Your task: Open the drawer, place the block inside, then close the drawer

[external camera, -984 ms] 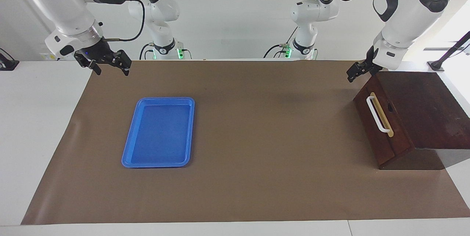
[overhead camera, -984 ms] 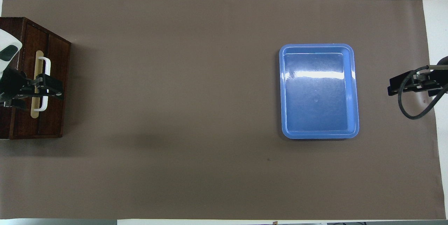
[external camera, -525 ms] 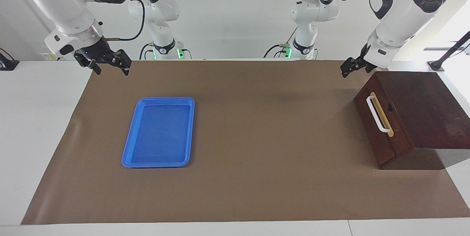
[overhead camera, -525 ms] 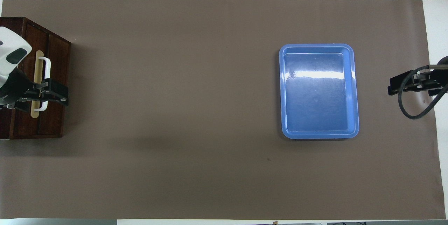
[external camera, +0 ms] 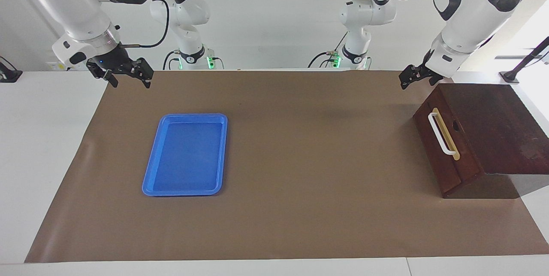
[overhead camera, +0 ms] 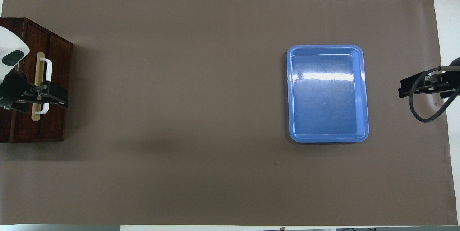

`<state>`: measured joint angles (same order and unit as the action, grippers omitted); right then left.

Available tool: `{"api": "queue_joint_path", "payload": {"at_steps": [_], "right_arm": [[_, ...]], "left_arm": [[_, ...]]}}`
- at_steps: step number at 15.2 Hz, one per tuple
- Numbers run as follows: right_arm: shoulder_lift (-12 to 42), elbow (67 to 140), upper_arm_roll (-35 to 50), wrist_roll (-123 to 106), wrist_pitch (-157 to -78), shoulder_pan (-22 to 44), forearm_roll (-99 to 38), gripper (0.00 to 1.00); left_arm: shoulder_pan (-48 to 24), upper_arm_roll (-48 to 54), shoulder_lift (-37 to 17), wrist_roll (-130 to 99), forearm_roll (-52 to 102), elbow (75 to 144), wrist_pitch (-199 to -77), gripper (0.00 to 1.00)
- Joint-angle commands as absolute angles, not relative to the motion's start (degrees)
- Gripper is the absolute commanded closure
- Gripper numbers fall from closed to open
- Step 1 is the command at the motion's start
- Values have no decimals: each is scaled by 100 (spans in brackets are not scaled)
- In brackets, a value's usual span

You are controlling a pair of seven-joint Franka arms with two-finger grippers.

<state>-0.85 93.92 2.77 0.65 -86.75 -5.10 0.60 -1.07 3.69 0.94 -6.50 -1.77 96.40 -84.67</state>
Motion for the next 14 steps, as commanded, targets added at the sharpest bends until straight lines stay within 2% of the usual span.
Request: {"api": "queue_joint_path", "payload": {"at_steps": [1,14], "right_arm": [[-105,9378,334,-18,-8684,-606,0,0],[-97,9360,334,-18,-8684,-606,0,0]], "left_arm": [[-167,325,123,-519,-105,9598,-8393,0],[-167,325,255,-580,-105,9606,-8393,0]]}}
